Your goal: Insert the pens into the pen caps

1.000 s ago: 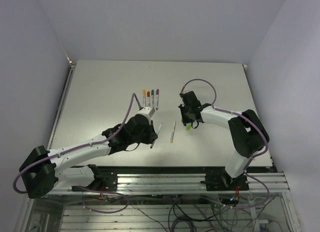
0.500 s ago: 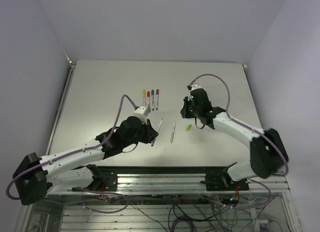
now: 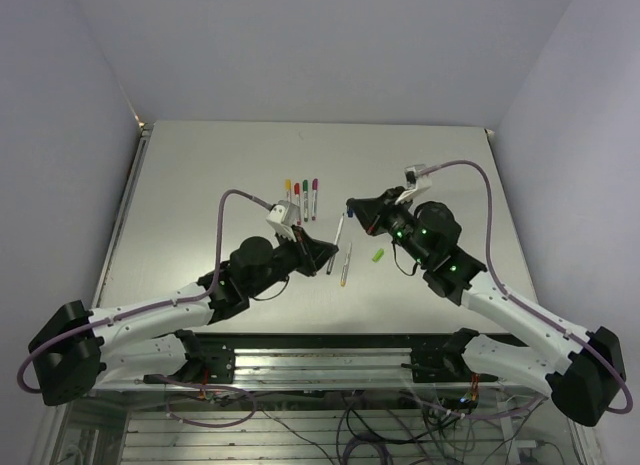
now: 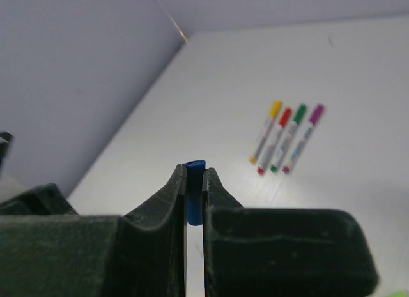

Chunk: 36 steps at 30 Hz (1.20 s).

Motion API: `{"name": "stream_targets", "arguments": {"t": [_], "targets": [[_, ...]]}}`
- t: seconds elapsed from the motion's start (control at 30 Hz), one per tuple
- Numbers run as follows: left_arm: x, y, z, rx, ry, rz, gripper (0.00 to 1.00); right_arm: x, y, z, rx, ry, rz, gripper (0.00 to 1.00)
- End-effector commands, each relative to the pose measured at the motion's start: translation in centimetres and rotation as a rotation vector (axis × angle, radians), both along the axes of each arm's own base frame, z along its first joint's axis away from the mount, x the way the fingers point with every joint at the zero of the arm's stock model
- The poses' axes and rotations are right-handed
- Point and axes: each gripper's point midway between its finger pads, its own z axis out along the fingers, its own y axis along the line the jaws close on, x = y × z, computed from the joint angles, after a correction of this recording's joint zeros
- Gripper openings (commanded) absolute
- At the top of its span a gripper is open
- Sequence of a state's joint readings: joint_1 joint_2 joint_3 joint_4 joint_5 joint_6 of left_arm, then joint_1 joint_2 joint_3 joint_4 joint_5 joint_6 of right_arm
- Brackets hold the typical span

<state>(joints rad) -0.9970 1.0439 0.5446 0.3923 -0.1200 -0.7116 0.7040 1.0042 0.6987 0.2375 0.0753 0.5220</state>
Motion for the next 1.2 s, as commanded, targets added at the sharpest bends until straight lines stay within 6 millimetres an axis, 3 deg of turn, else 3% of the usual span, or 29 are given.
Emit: {"name": "stream_targets", "arguments": {"t": [0.0,0.2,0.43,1.17], "targets": [[0.3,-1.4,4.4,-0.163,-0.104,-0.016,0.07,-0.3,-0.5,6.0,0.182,-0.169,-0.023,0.00],[0.3,-1.9,5.3,-0.200,-0.129,-0.019,0.07,-0.3,-1.4,8.0,0.247,-0.226,-0.064,0.00],[-0.1,-1.6,6.0,-0.211,-0.163,-0.024,0.07,0.0,-0.9,7.0,0.274,-0.204,-0.057,0.00],[0.1,-1.6,4.8,-0.185,-0.156,-0.014,0.07,-0.1,-0.6,7.0,0.300,-0.183,-0.045,0.00]]}}
